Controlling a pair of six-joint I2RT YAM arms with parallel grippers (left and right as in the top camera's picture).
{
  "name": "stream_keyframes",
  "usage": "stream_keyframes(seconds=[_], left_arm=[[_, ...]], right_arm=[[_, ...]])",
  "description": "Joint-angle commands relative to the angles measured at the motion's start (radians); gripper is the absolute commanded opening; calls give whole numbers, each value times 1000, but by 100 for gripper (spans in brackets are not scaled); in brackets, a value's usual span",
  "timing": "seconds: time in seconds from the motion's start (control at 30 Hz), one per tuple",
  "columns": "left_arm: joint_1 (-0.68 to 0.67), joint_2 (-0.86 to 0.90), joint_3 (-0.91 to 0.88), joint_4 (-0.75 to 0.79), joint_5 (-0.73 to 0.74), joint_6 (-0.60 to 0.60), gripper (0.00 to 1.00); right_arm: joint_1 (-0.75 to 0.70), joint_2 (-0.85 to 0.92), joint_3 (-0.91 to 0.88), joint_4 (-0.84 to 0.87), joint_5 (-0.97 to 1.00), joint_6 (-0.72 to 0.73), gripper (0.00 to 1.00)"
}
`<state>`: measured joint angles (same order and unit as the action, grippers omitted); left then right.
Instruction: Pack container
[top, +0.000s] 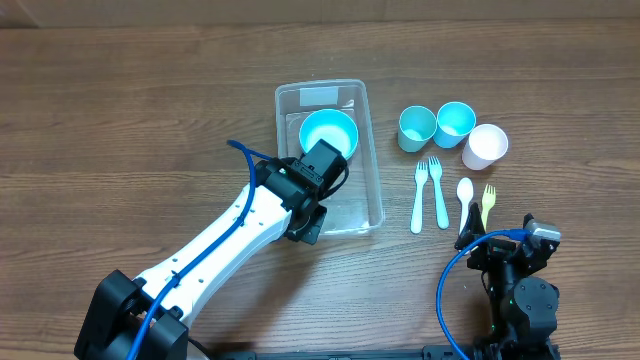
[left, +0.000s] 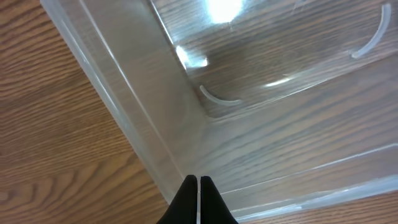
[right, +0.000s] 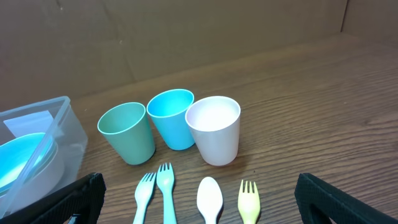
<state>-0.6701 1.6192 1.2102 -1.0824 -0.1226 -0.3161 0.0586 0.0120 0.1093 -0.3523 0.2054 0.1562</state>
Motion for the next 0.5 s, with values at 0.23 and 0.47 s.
stream_keyframes(seconds=[0.23, 0.47], left_arm=[[-6, -32, 22, 9, -69, -74, 4], [196, -328, 195, -11, -68, 147, 4]], right_arm=[[-5, -7, -3, 7, -4, 0, 100], [-5, -7, -3, 7, -4, -1, 100]])
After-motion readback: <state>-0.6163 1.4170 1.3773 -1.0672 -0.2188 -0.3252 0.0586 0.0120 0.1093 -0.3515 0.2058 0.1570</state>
